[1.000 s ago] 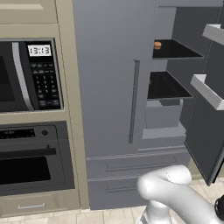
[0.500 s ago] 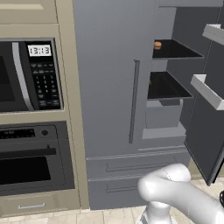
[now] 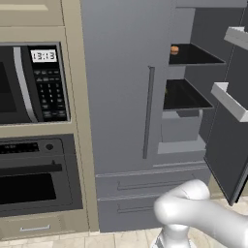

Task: Place the lime in the correct fridge rack based on whether it is a fruit or vegetable. Finally, close the fridge door.

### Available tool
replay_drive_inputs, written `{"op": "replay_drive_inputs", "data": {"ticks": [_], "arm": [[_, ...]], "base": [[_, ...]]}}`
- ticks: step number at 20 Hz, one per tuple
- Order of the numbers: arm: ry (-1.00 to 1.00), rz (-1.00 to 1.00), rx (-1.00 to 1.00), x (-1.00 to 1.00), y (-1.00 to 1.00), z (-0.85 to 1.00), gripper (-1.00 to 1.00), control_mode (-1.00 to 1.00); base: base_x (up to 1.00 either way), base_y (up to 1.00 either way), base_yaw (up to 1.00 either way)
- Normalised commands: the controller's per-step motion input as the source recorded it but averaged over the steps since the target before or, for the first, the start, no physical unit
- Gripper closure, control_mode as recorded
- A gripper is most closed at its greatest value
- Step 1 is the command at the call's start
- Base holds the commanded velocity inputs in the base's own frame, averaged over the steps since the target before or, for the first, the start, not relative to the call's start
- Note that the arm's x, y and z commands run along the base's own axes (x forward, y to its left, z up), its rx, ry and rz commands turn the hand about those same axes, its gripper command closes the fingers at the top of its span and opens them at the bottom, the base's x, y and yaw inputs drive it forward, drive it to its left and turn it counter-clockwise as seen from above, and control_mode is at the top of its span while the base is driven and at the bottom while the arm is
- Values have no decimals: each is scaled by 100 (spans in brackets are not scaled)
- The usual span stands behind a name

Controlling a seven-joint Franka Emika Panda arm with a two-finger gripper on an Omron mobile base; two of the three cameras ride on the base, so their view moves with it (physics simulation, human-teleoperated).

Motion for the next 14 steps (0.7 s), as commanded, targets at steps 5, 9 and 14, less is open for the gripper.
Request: {"op": "replay_drive_inputs", "data": {"ticks": [5,9,14], "arm": [[0,0,0,35,-21,-3,-100,-100],[0,0,0,50,-20,-9,-100,-100],[0,0,0,49,-25,-7,-100,-100]], "base": [[0,0,0],[0,0,0],[0,0,0]]}}
